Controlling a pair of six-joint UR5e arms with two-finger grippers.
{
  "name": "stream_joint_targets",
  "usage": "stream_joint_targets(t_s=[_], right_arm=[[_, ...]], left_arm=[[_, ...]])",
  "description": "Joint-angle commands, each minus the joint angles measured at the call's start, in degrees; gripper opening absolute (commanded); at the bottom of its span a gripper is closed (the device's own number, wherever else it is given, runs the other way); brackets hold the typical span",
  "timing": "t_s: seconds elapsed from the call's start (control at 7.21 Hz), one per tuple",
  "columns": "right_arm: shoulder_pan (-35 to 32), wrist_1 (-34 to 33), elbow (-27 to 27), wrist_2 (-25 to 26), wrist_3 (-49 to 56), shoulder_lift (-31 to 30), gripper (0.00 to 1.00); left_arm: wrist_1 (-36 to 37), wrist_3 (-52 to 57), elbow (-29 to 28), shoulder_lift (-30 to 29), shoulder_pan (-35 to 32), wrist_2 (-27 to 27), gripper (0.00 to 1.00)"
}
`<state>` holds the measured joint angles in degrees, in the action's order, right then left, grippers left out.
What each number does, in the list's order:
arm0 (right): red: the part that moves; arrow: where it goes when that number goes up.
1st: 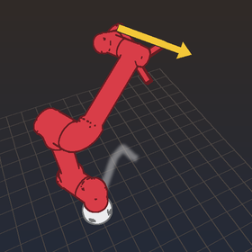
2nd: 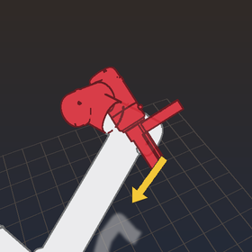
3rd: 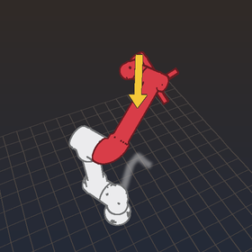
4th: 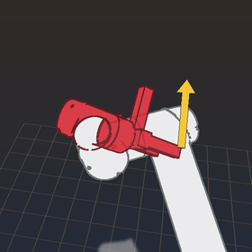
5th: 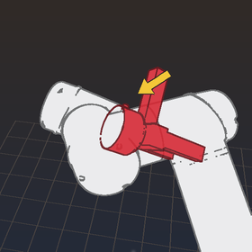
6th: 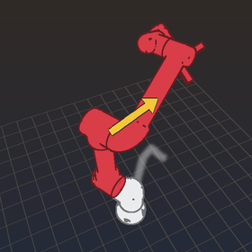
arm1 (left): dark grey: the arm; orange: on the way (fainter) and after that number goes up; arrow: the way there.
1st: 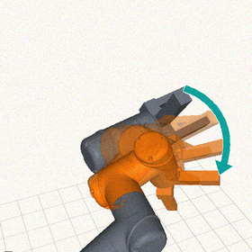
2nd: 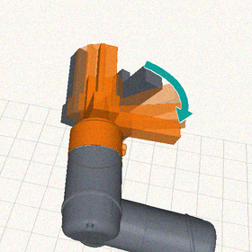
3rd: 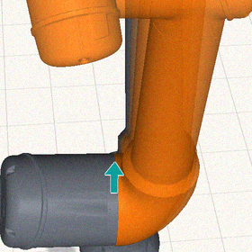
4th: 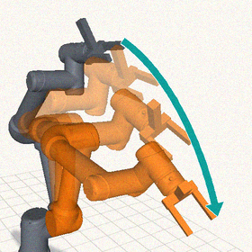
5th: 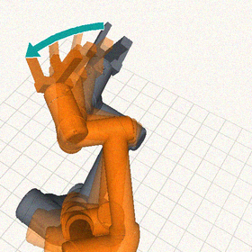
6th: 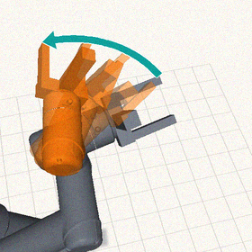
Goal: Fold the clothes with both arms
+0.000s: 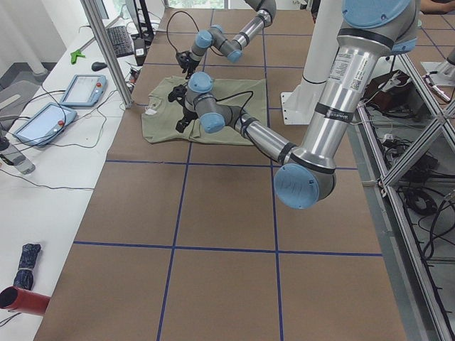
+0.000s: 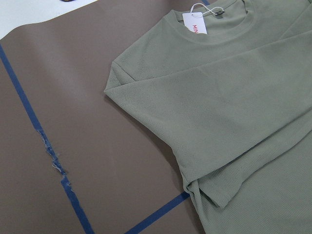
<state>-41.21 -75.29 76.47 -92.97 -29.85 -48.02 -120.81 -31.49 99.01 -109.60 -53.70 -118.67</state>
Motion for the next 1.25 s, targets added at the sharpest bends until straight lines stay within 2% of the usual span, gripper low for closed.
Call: stream_joint_targets(t_s=[0.0,0.14,0.28,0.42,0.56,0.69,0.83,0.97,1.11], right_arm=[[0.34,-0.12,12.32,-6.78,-14.13,-6.69,1.00],[1.91,-0.03,20.48,-6.79,-20.62,-13.18,1.00],[4.54,0.14,28.04,-6.70,-32.78,-18.98,1.00],[7.96,0.23,35.08,-6.53,-39.16,-23.65,1.00],[12.34,0.76,40.63,-4.09,-47.67,-27.79,0.99],[18.04,8.68,42.08,2.98,-54.28,-32.53,0.99],[21.66,18.85,42.18,7.49,-57.48,-39.88,0.98],[24.48,21.48,43.40,9.54,-61.08,-45.01,0.98],[28.08,21.42,44.37,14.43,-63.46,-46.19,0.97]], left_arm=[[0.14,-6.80,3.61,3.05,0.44,0.46,1.00],[0.05,-11.01,8.26,7.17,1.14,0.46,1.00],[0.05,-14.71,13.26,12.17,3.23,1.68,1.00],[-1.60,-21.27,17.31,15.61,6.73,5.00,1.00],[-8.93,-30.82,18.31,18.78,11.64,7.64,0.99],[-17.96,-40.14,18.32,23.25,18.22,14.37,0.97],[-19.27,-47.71,18.50,24.25,24.46,20.09,0.91],[-19.11,-52.92,18.41,24.78,30.26,24.50,0.86],[-18.94,-57.41,18.24,25.83,35.63,28.98,0.82]])
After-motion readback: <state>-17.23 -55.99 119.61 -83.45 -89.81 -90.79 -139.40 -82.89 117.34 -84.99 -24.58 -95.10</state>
